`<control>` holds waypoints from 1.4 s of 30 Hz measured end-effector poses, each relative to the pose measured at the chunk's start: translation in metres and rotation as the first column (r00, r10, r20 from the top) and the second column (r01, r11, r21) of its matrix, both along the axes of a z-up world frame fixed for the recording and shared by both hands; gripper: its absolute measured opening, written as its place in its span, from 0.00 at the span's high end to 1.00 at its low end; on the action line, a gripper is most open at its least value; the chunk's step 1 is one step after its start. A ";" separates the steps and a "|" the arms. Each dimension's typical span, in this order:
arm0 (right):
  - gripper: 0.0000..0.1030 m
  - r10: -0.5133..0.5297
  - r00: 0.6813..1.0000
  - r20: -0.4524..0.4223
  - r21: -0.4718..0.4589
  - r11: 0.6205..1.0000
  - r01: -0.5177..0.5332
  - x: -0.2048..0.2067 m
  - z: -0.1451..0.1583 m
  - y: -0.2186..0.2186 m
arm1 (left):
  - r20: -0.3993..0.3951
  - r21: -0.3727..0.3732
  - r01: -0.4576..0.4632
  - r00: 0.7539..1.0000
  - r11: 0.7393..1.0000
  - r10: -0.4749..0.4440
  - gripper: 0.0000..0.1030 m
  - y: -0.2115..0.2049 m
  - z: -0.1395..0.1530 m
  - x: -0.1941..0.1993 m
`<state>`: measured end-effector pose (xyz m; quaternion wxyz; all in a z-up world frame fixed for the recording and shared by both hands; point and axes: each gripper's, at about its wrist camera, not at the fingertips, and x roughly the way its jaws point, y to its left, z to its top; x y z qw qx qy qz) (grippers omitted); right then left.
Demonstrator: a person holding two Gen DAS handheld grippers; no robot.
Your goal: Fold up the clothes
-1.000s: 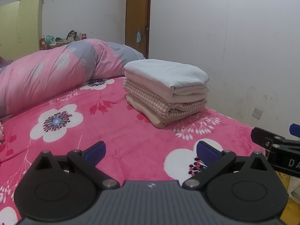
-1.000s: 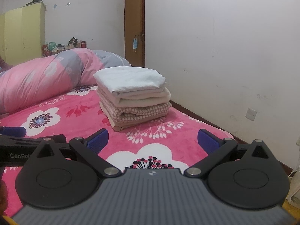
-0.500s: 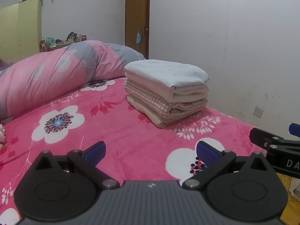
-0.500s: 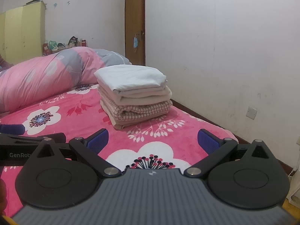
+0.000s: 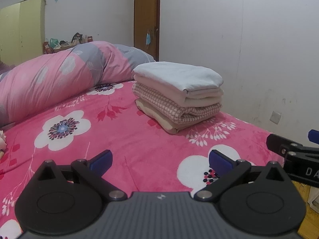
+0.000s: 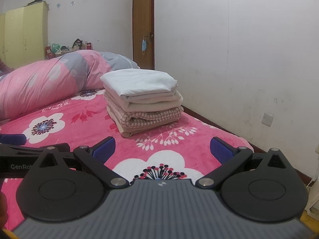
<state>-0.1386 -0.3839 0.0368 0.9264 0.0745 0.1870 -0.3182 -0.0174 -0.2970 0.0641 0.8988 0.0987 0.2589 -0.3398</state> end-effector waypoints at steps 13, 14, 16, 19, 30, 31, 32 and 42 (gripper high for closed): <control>0.01 0.001 1.000 -0.003 0.001 1.000 -0.001 0.001 -0.001 0.001 | -0.010 -0.001 -0.003 1.000 1.000 0.003 0.00 0.003 0.001 0.001; 0.01 0.002 1.000 -0.003 0.001 1.000 -0.002 0.001 -0.001 0.001 | -0.009 -0.002 -0.003 1.000 1.000 0.003 0.00 0.003 0.001 0.001; 0.01 0.003 1.000 -0.005 0.000 1.000 -0.003 0.002 -0.001 0.001 | -0.008 -0.002 -0.003 1.000 1.000 0.003 0.00 0.003 0.001 0.001; 0.01 0.005 1.000 -0.008 -0.001 1.000 -0.005 0.003 -0.002 0.001 | -0.010 -0.003 -0.007 1.000 1.000 0.006 0.00 0.004 0.001 0.002; 0.01 0.011 1.000 -0.014 -0.001 1.000 -0.011 0.007 -0.002 0.003 | -0.017 -0.008 -0.013 1.000 1.000 0.013 0.00 0.006 0.001 0.004; 0.01 0.011 1.000 -0.014 -0.001 1.000 -0.011 0.007 -0.001 0.003 | -0.017 -0.008 -0.014 1.000 1.000 0.014 0.00 0.005 0.001 0.004; 0.01 0.012 1.000 -0.015 -0.001 1.000 -0.012 0.007 -0.001 0.003 | -0.017 -0.008 -0.015 1.000 1.000 0.015 0.00 0.005 0.001 0.004; 0.01 0.007 1.000 -0.014 0.001 1.000 -0.007 0.006 -0.001 0.006 | -0.015 -0.005 -0.013 1.000 1.000 0.012 0.00 0.006 0.001 0.004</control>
